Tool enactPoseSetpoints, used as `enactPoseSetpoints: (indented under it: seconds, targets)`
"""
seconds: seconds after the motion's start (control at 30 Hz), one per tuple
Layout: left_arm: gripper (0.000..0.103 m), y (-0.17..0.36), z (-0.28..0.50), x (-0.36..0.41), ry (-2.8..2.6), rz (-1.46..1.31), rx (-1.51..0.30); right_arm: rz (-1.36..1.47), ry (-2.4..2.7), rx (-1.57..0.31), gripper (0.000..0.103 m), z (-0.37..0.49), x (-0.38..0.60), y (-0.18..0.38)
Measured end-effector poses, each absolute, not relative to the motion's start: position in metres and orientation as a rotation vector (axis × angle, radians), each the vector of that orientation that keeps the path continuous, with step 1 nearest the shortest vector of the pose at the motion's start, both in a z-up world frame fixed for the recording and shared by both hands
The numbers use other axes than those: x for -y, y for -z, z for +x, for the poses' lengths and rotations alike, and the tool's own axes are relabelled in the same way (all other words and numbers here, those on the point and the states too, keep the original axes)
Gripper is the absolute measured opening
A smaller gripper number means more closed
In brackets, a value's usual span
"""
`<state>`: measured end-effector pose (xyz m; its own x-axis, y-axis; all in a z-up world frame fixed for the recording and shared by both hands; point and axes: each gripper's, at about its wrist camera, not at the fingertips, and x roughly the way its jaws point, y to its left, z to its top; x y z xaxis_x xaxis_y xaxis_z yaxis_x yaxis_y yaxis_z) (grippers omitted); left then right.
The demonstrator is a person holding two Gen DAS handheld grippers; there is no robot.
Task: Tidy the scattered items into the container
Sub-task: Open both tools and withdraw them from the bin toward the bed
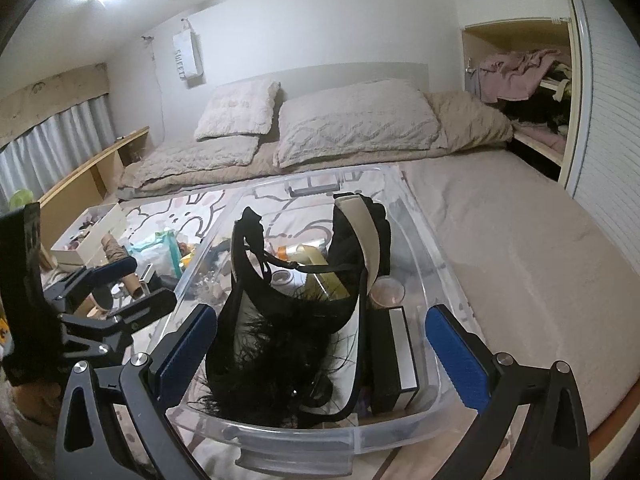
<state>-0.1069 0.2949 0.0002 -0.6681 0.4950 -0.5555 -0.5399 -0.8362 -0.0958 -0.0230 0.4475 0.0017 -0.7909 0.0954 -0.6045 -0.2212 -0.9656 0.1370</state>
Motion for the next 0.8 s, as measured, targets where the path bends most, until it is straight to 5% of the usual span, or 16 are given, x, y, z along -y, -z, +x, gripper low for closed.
enactPoseSetpoints:
  seconds: [0.8]
  targets:
    - [0.103, 0.018, -0.129, -0.215, -2.511, -0.79, -0.044, -0.885, -2.836, -0.216, 0.103, -0.04, -0.419, 0.011]
